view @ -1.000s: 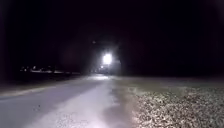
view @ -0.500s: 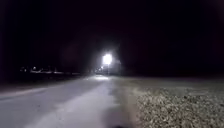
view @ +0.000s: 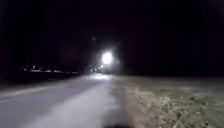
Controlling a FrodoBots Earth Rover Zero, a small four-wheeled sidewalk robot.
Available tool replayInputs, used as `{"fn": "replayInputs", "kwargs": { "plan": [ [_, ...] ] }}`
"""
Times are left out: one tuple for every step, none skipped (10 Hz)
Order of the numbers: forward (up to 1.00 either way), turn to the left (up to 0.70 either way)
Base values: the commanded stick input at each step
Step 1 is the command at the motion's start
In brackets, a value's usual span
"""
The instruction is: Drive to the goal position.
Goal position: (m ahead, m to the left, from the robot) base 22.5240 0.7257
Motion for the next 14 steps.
{"fn": "replayInputs", "kwargs": {
  "plan": [
    [0.7, 0.35],
    [0.7, 0.35],
    [0.7, 0.35],
    [0.7, 0.05],
    [0.7, 0.0],
    [0.7, 0.0],
    [0.7, 0.0],
    [0.7, 0.0],
    [0.7, 0.0],
    [0.7, 0.0],
    [0.7, 0.0],
    [0.7, 0.0],
    [0.7, 0.0],
    [0.7, -0.04]
  ]
}}
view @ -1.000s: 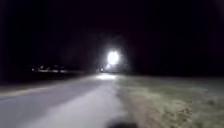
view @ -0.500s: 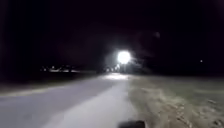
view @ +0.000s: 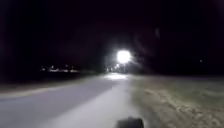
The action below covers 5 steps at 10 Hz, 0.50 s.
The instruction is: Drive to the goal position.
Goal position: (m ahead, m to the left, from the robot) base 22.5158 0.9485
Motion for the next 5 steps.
{"fn": "replayInputs", "kwargs": {
  "plan": [
    [0.7, -0.2],
    [0.7, -0.35],
    [0.7, -0.33],
    [0.7, -0.18],
    [0.7, 0.0]
  ]
}}
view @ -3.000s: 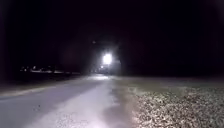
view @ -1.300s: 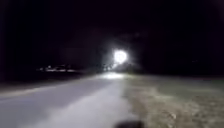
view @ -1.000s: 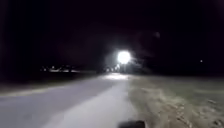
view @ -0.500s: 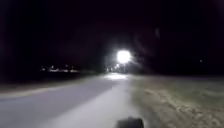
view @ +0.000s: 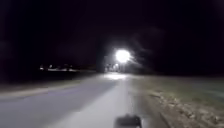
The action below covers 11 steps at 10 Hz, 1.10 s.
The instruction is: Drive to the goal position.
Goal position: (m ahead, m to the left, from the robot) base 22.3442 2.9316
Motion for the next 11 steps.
{"fn": "replayInputs", "kwargs": {
  "plan": [
    [0.7, 0.0],
    [0.7, 0.0],
    [0.7, 0.0],
    [0.7, 0.0],
    [0.7, 0.0],
    [0.7, 0.0],
    [0.7, 0.0],
    [0.7, 0.0],
    [0.7, 0.0],
    [0.7, 0.0],
    [0.7, 0.0]
  ]
}}
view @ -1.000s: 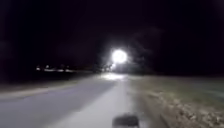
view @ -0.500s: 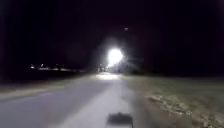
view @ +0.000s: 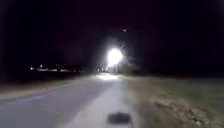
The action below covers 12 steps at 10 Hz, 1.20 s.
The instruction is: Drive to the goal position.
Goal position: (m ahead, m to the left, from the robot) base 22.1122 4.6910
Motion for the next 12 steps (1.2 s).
{"fn": "replayInputs", "kwargs": {
  "plan": [
    [0.7, 0.0],
    [0.75, 0.0],
    [0.79, 0.0],
    [0.84, 0.0],
    [0.85, 0.0],
    [0.9, 0.0],
    [0.97, 0.0],
    [1.0, 0.0],
    [1.0, 0.0],
    [1.0, 0.0],
    [1.0, 0.0],
    [1.0, 0.0]
  ]
}}
